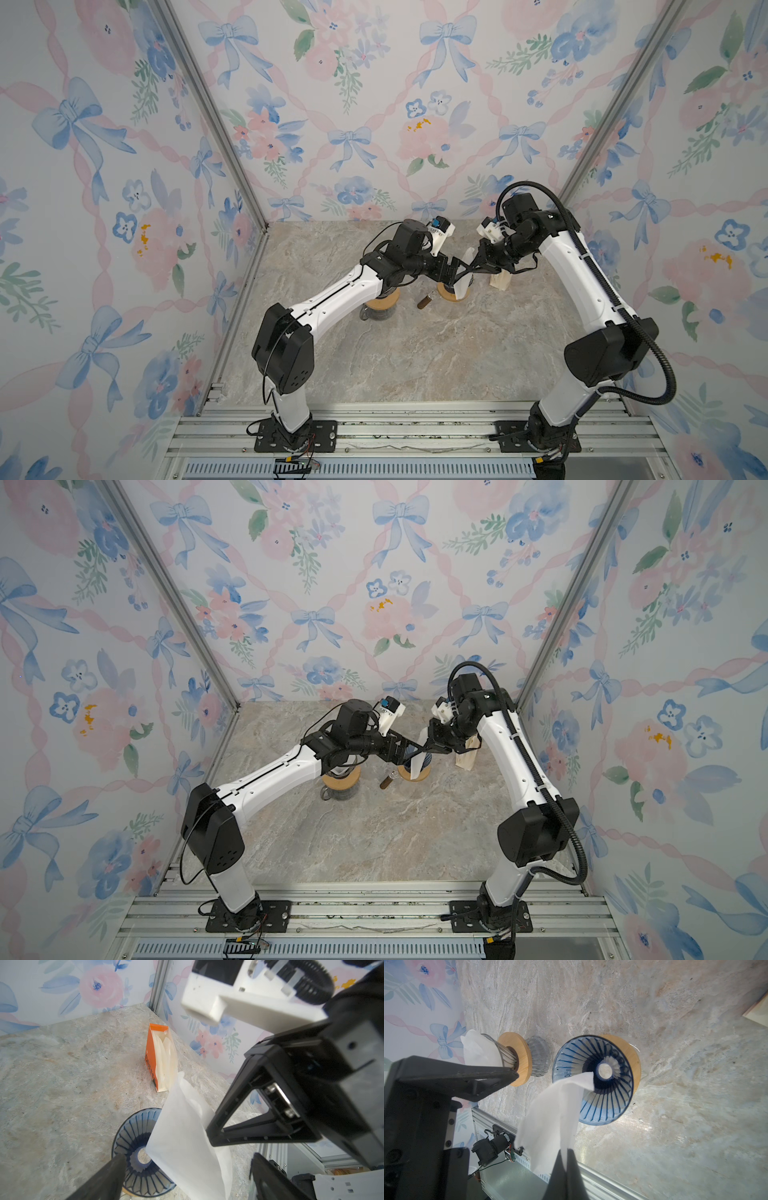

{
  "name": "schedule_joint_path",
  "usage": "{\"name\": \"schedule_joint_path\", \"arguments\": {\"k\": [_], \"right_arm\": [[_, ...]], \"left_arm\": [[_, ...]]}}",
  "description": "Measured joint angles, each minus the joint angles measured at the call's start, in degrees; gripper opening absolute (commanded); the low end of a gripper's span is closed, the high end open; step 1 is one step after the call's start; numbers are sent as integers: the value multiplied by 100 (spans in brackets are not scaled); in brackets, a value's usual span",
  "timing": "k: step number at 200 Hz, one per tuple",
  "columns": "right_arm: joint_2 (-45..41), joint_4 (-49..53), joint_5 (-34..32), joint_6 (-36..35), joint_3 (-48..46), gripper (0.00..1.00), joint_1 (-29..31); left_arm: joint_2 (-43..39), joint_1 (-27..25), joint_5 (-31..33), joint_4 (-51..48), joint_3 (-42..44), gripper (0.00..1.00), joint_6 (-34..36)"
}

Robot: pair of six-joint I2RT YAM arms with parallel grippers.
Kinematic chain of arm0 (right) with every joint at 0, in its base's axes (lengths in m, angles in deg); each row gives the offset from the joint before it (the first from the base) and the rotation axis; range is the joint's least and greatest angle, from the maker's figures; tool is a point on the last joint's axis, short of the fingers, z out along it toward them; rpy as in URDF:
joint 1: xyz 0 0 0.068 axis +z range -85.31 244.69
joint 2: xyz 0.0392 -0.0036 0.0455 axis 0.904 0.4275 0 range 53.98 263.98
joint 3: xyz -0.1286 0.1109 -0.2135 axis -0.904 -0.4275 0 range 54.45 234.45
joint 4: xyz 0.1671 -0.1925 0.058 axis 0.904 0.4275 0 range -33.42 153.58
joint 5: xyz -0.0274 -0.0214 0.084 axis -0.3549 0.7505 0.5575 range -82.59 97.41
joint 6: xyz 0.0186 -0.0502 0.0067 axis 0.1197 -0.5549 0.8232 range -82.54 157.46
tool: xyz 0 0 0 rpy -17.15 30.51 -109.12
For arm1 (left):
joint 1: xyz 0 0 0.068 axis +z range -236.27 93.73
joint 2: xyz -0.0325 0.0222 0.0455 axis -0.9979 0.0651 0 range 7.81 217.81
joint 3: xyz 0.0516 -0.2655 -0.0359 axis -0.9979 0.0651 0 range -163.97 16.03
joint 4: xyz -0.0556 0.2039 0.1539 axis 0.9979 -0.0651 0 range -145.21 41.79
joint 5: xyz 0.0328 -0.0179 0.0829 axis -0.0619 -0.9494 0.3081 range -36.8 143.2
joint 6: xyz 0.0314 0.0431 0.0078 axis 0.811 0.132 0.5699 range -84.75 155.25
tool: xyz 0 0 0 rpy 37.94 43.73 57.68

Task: Place the coffee filter in the dripper

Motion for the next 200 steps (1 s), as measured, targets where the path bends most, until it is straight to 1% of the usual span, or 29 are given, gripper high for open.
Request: {"name": "schedule_joint_path", "arguments": {"k": [35, 85, 144, 200], "right_arm": [[26, -109, 74, -2, -120, 0, -2], [76, -232, 160, -2, -219, 0, -13], [87, -310, 146, -7, -229, 4, -37], [85, -369, -302, -26, -289, 11, -39]], "left_arm": [[203, 4, 107, -24, -46, 82, -114], [306, 68, 476, -197, -107, 73, -179], [372, 131, 758, -348, -118, 68, -179], [424, 144, 1008, -542, -122, 67, -173]]}}
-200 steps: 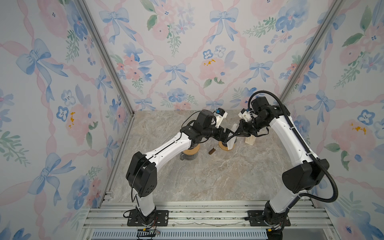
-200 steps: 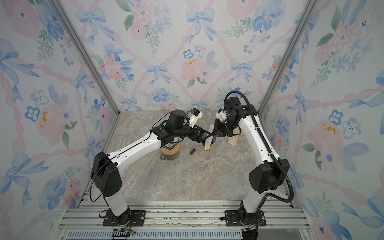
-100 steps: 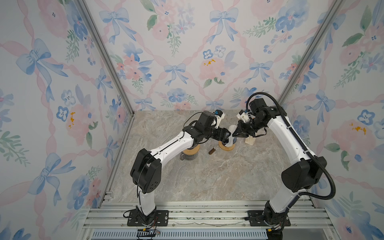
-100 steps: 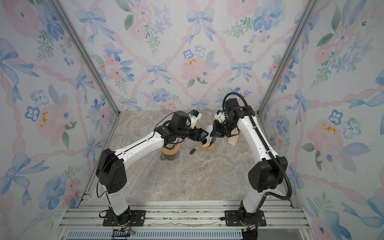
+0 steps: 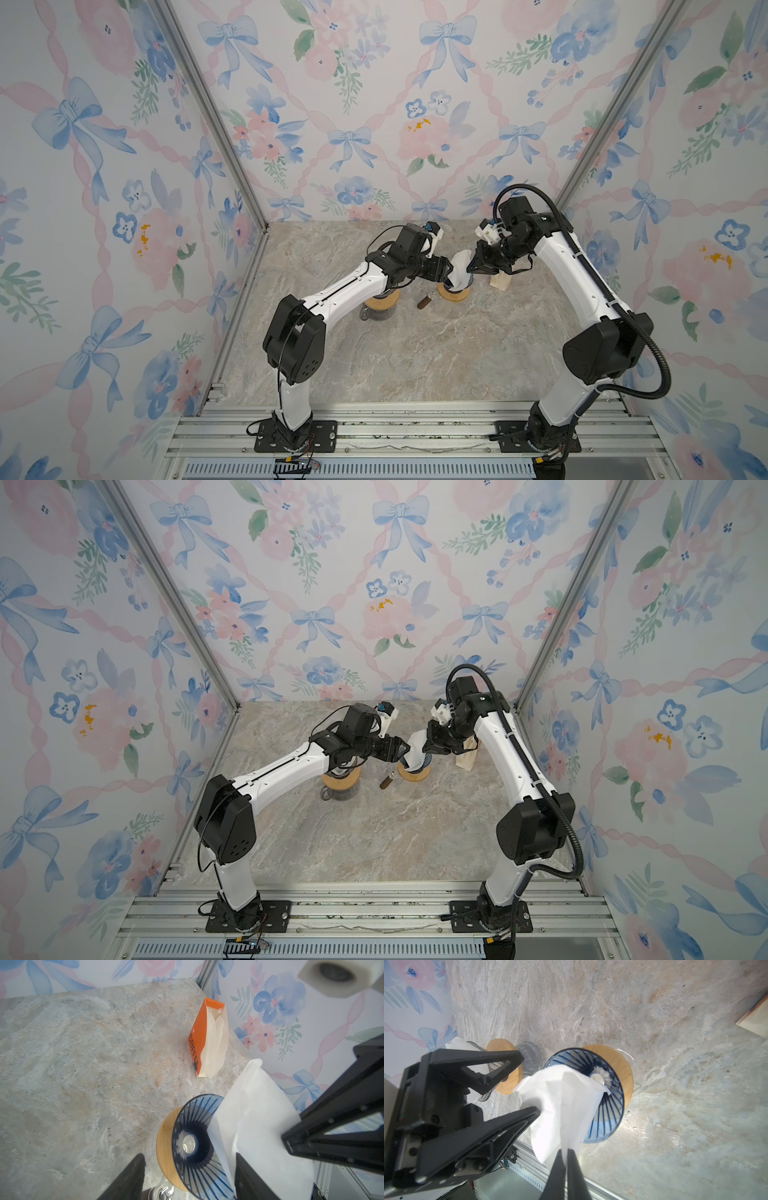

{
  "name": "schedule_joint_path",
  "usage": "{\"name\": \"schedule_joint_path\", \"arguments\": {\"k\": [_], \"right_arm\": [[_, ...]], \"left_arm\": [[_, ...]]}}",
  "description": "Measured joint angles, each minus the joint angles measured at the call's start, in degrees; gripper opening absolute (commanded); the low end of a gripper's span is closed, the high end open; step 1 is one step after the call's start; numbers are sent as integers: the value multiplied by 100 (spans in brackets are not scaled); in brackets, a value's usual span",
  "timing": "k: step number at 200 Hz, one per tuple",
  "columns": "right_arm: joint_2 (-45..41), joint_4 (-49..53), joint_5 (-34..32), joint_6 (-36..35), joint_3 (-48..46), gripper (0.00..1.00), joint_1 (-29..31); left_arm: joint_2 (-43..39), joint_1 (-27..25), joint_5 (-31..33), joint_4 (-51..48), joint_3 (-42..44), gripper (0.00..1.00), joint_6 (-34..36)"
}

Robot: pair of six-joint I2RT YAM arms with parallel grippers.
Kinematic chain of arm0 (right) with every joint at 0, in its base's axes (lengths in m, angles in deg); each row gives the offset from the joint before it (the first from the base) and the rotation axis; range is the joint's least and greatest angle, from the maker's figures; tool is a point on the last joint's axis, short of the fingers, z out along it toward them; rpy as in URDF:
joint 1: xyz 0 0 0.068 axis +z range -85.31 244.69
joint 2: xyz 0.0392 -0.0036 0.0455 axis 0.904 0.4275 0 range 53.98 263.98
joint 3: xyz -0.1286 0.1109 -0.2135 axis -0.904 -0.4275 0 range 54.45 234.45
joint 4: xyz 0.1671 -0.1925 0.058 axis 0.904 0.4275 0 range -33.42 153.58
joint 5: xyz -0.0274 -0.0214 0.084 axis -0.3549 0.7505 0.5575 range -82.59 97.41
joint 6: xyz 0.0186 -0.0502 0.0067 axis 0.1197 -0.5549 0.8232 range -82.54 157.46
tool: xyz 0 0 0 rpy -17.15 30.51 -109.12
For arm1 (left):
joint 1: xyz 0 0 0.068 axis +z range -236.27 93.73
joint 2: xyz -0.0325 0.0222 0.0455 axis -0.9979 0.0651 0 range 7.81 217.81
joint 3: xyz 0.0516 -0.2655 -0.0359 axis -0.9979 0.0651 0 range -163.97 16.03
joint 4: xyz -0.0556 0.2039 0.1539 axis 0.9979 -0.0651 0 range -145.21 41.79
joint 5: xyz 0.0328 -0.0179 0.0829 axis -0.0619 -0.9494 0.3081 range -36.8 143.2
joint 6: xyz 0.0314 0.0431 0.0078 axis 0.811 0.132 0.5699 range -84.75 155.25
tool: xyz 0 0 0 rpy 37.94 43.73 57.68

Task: Place the coffee filter in the dripper

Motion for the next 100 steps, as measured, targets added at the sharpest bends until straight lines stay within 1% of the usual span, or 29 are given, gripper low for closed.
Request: {"name": "schedule_joint_path", "arguments": {"k": [61, 79, 100], "right_arm": [[0, -13, -717, -46, -42, 18, 168], [0, -37, -898, -44, -42, 21, 278], [0, -46, -1106, -61, -42, 22, 363]], "left_arm": [[11, 0, 116, -160, -146, 66, 50], [44, 0, 197, -216, -269, 66, 109], [94, -2, 350, -330, -409, 66, 216]]}}
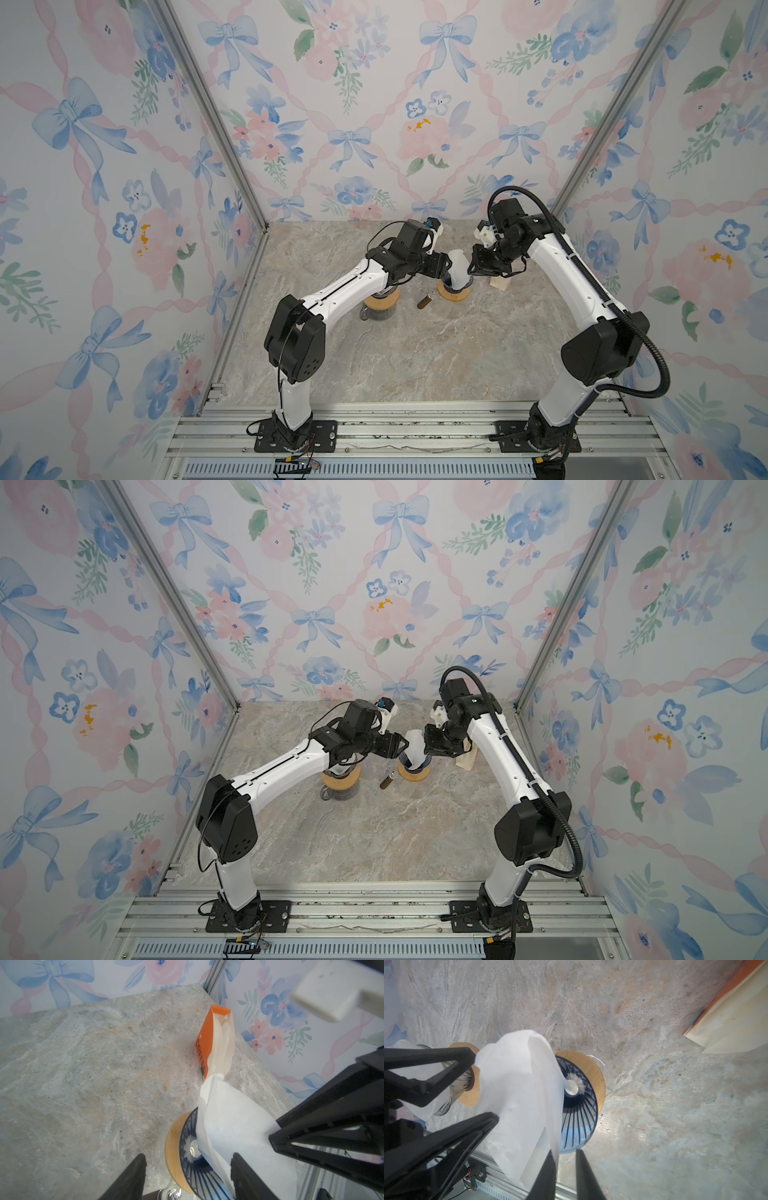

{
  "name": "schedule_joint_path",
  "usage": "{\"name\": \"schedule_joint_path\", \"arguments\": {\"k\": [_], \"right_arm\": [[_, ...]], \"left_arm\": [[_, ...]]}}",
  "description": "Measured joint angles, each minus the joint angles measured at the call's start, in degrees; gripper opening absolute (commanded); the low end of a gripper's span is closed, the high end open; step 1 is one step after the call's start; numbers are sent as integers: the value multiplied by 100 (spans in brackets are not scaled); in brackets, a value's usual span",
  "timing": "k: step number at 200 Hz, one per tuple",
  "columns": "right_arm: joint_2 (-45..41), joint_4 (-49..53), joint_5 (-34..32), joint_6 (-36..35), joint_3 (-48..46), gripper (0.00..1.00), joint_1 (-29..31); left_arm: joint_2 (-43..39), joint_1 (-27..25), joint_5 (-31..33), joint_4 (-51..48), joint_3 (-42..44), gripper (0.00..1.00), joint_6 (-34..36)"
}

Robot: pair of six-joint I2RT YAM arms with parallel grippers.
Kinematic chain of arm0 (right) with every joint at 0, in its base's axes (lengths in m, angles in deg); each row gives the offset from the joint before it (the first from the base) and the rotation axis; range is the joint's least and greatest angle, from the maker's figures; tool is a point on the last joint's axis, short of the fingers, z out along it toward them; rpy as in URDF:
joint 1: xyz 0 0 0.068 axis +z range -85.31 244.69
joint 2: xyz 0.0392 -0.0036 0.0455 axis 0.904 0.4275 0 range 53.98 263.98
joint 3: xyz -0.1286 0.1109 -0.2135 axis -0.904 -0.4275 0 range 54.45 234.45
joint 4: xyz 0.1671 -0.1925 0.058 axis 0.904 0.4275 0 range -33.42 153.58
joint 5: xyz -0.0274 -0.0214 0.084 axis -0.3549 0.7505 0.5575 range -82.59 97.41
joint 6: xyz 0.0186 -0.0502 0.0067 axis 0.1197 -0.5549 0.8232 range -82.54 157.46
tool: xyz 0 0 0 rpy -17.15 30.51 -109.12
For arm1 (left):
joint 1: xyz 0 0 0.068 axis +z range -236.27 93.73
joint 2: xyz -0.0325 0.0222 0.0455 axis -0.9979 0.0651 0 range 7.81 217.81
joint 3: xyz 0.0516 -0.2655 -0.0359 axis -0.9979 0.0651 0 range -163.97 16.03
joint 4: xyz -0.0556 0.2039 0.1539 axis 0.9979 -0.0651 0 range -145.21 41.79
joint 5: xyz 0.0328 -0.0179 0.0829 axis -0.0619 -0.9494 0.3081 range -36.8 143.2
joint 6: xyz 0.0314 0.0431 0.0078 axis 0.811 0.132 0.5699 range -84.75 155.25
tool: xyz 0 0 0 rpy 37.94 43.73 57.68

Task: Place the coffee filter in the dripper

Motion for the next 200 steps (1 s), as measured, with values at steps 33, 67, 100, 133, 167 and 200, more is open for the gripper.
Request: {"name": "schedule_joint_path", "arguments": {"k": [33, 67, 100, 133, 167, 200], "right_arm": [[0, -2, -275, -31, 2, 23, 101], [0, -7, -501, -50, 2, 24, 177], [0, -7, -848, -76, 7, 24, 243], [0, -15, -1021, -120, 7, 24, 282], [0, -111, -1058, -168, 4, 25, 282], [0, -365, -870, -179, -87, 28, 280]], "left_arm": [[90, -39, 238, -247, -111, 66, 164], [103, -70, 413, -483, -116, 66, 267], [103, -74, 603, -575, -129, 66, 354], [103, -74, 813, -752, -197, 66, 452], [103, -74, 918, -811, -251, 67, 483], [103, -74, 852, -868, -372, 68, 492]]}}
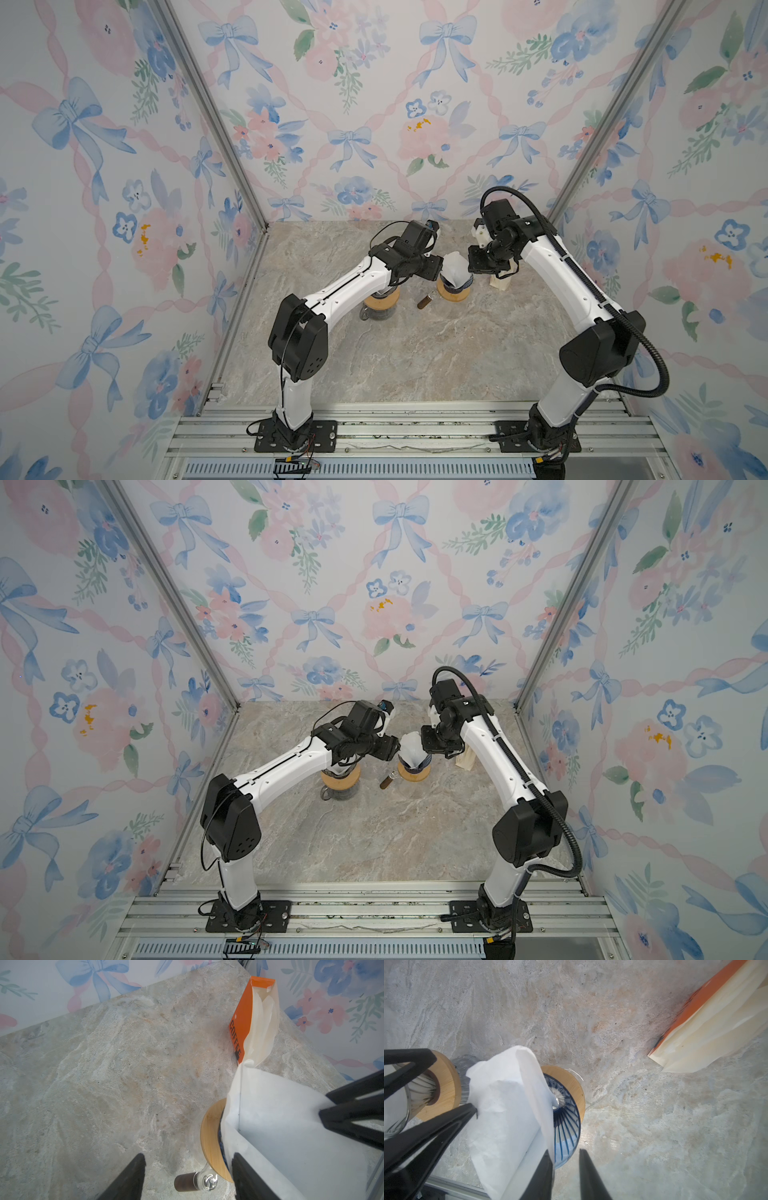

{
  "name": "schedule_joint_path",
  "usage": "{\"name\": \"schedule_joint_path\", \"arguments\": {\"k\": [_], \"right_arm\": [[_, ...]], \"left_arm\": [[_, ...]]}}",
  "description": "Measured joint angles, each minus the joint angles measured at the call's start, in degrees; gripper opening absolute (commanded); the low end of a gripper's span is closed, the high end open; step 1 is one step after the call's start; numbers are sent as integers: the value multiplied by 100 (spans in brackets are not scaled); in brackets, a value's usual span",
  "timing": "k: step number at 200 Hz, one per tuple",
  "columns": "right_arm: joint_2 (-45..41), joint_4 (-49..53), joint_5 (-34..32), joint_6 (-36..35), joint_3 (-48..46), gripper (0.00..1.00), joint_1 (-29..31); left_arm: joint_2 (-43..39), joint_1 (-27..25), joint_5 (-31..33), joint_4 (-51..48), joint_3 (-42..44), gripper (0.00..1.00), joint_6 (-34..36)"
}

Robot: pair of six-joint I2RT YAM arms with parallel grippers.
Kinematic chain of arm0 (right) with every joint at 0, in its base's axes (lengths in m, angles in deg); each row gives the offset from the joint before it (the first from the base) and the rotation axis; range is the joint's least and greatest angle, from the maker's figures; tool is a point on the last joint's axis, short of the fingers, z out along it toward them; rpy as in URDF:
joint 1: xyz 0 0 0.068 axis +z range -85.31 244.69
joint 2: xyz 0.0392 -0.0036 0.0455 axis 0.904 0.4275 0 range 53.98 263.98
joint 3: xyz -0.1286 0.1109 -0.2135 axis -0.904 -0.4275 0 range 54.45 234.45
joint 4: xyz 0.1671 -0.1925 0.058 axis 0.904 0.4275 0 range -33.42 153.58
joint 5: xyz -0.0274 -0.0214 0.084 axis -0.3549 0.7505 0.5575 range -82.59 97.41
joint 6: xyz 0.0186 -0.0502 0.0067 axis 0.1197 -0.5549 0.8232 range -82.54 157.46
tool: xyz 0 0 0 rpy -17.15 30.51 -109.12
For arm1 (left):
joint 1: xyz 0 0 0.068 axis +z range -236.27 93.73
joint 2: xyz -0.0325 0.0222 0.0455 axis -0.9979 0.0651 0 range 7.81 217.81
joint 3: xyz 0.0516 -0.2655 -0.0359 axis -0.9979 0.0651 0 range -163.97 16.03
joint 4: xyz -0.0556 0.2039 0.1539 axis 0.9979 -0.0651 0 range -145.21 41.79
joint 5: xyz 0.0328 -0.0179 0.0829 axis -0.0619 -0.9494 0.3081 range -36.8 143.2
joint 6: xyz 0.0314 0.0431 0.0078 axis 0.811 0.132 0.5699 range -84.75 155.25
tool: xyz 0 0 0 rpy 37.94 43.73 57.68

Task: Place the coffee filter in the dripper

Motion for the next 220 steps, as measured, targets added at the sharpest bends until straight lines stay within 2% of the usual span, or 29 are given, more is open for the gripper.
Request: {"name": "schedule_joint_path", "arguments": {"k": [49, 108, 220], "right_arm": [[0, -321, 269, 44, -212, 35, 2], [-13, -566, 468, 146, -389, 43, 0], [-310, -953, 1196, 223, -861, 48, -192]], "left_arm": [[61, 0, -339, -15, -599, 70, -85], [249, 0, -518, -17, -769, 74, -214], [446, -37, -560, -22, -767, 74, -413]]}}
